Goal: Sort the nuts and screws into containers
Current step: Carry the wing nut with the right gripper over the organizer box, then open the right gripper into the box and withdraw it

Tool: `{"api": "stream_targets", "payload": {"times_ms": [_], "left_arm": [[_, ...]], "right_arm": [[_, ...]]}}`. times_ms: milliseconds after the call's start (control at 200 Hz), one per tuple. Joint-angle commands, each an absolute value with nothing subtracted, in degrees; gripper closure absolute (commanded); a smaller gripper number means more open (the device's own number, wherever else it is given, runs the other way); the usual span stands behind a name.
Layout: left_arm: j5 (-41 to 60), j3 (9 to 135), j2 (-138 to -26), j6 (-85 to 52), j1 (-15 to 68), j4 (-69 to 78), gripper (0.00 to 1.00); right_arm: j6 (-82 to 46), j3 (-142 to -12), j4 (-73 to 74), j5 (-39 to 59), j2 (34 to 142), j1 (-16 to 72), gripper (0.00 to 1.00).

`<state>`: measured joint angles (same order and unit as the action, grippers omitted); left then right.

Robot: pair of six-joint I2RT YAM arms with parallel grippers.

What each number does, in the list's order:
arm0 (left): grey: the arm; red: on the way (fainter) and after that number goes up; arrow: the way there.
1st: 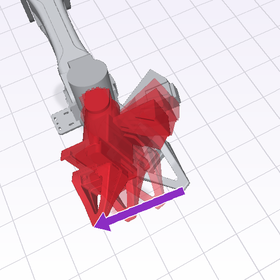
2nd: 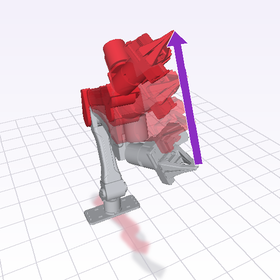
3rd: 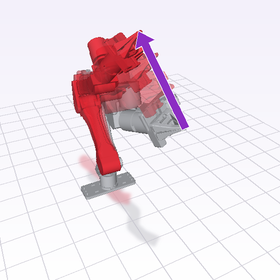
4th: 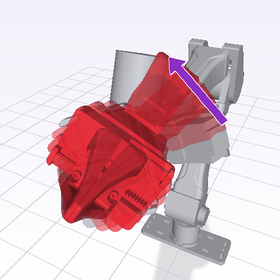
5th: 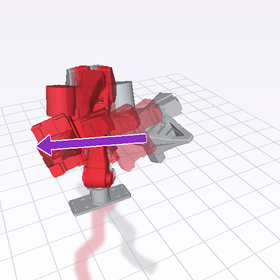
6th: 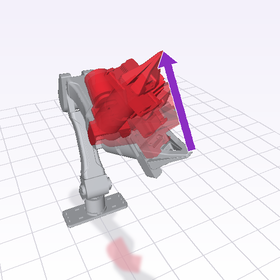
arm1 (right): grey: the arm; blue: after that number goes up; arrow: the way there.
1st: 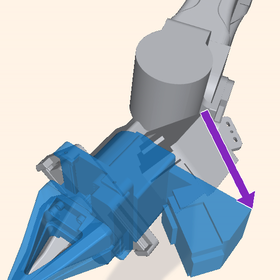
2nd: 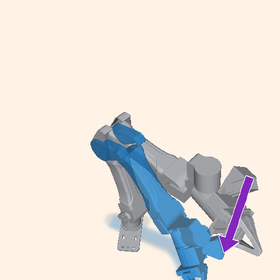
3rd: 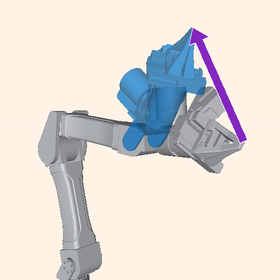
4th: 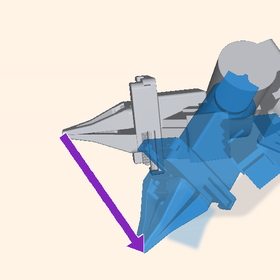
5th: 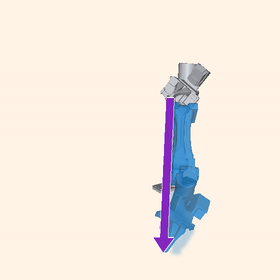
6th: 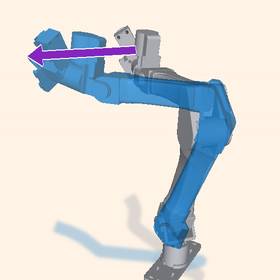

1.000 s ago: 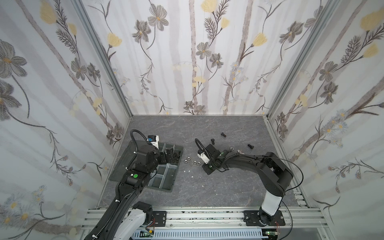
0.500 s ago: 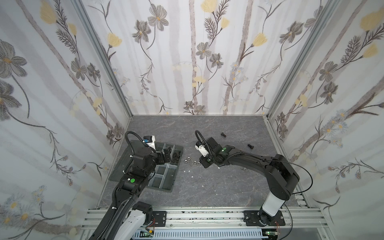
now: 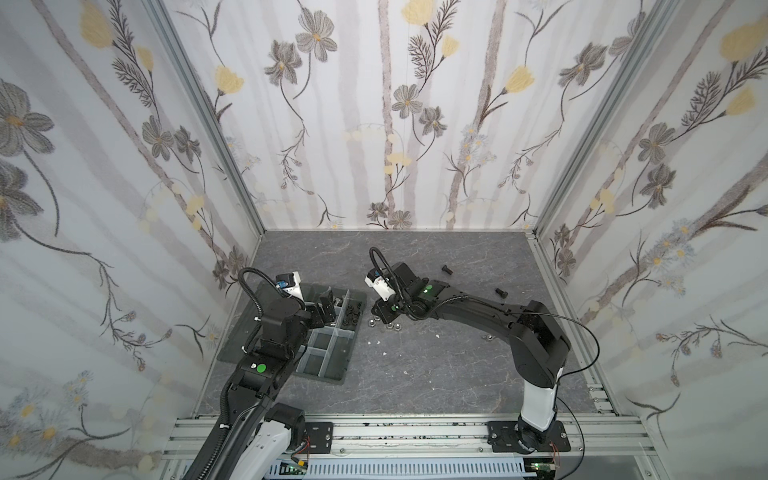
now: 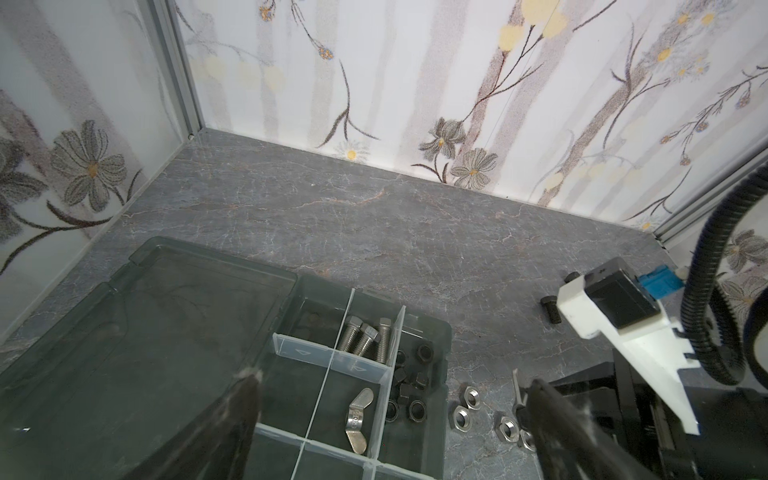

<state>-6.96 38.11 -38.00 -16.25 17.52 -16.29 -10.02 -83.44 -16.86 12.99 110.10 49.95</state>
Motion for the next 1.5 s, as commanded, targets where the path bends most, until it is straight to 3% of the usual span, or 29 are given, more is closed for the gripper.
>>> {"api": "stream_targets", "payload": {"times_ms": [0,644,1149,1319,1494], "left_arm": [[-7.7,37.8,-38.0,-17.0,17.4,-14.1,0.00],[-7.6,38.1,-38.2,-17.3,16.1,-13.7,0.00],[-8.0,37.9,-36.5,-17.5,15.9,-13.6,0.00],[-7.1,38.1,-36.5,-16.9,15.9,-13.8,0.00],[-5.4,38.3,-36.6,-16.1,15.9,-14.3,0.00]], "right_arm": [[-11.0,-85.7,-14.2,15.7,112.0,50.6,1.00],[-18.0,-99.1,-6.5,26.3,125.6,52.8,1.00],[-22.3,-105.3,-2.9,28.7,132.3,54.4,1.00],[-22.9,-107.2,-2.8,28.6,134.4,54.4,0.94],[-23.0,-107.7,-3.0,28.3,134.9,54.1,0.80]]}}
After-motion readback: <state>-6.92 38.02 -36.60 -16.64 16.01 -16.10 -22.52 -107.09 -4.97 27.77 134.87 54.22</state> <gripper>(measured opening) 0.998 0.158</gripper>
